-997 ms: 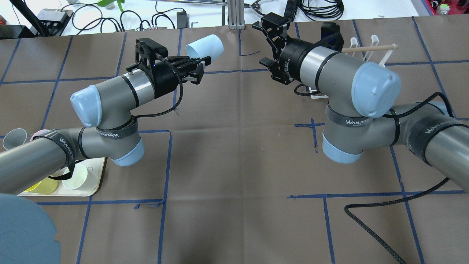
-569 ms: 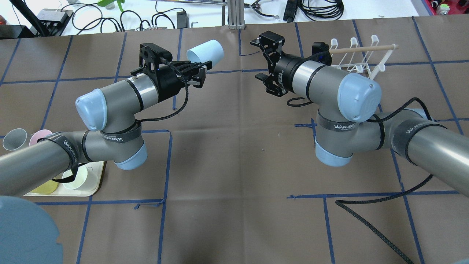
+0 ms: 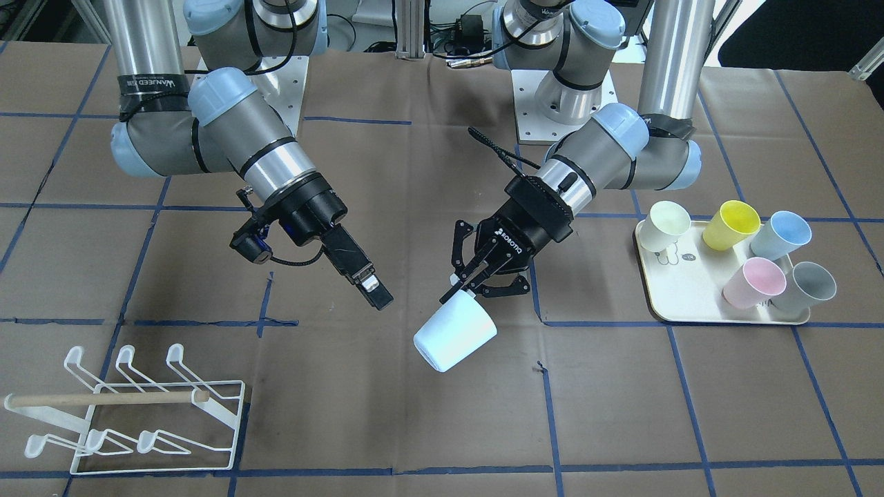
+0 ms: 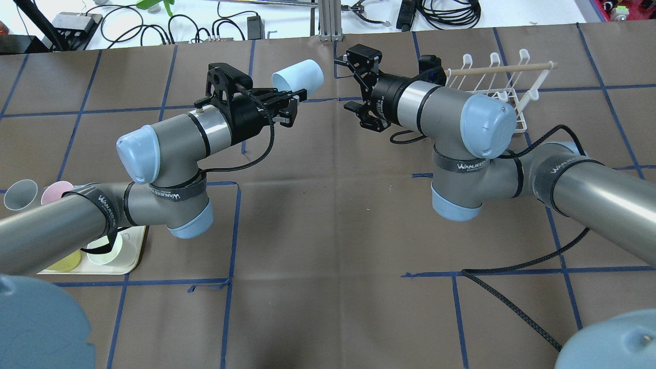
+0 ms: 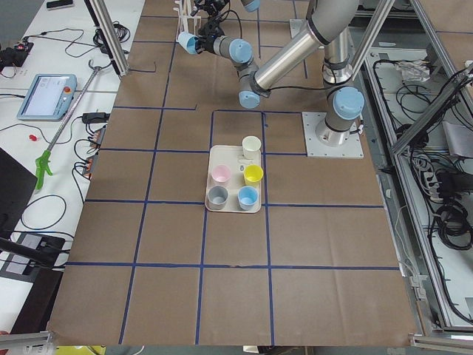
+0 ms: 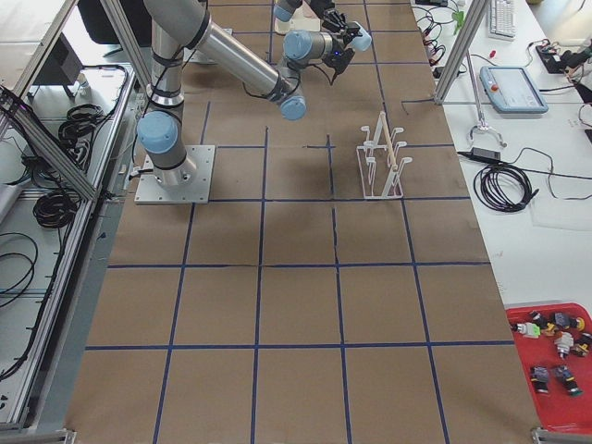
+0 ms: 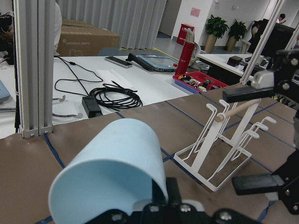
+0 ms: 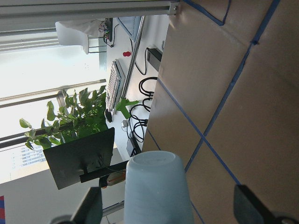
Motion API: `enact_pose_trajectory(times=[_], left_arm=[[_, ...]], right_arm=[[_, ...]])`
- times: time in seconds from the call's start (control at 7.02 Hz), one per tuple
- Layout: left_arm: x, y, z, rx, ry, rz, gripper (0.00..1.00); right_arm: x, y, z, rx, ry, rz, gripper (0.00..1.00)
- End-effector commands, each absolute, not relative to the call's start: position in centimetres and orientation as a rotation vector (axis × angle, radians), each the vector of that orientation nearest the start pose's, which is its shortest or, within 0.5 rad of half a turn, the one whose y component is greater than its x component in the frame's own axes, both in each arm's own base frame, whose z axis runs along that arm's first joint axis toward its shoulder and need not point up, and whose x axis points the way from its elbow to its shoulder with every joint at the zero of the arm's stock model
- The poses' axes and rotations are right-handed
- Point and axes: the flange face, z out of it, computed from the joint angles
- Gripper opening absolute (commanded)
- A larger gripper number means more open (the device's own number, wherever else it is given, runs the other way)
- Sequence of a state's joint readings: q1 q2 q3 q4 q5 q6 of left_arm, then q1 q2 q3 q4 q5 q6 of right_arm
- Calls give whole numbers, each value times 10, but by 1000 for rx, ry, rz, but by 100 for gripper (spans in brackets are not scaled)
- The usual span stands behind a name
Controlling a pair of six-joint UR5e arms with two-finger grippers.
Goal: Transfer IKEA cup to right arm and place on rack
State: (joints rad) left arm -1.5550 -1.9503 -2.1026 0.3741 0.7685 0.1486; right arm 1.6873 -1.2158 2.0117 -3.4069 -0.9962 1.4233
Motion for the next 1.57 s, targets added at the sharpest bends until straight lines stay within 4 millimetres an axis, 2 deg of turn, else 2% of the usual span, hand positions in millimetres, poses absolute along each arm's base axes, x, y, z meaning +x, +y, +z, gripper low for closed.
enact_pose_trajectory(times=[0.0,0.14,0.43,0.71,1.14,1.42], left_arm=[[-197,-512,297,-652,-2085,1275,0],[-197,-512,296,-651,-2086,1274,0],[-197,-512,296,-651,-2086,1274,0],[-197,-513,296,-652,-2085,1275,0],[-199,-511,295,-653,-2085,1270,0],[-199,-510,295,-654,-2085,1268,0]], right_arm=[[263,-521,313,872,1834,-392,99],[273,-525,320,844,1831,-401,99],[288,-541,309,825,1840,-386,99],[292,-552,311,815,1836,-388,99],[297,-569,302,814,1837,-386,99],[298,-573,302,811,1836,-387,99]])
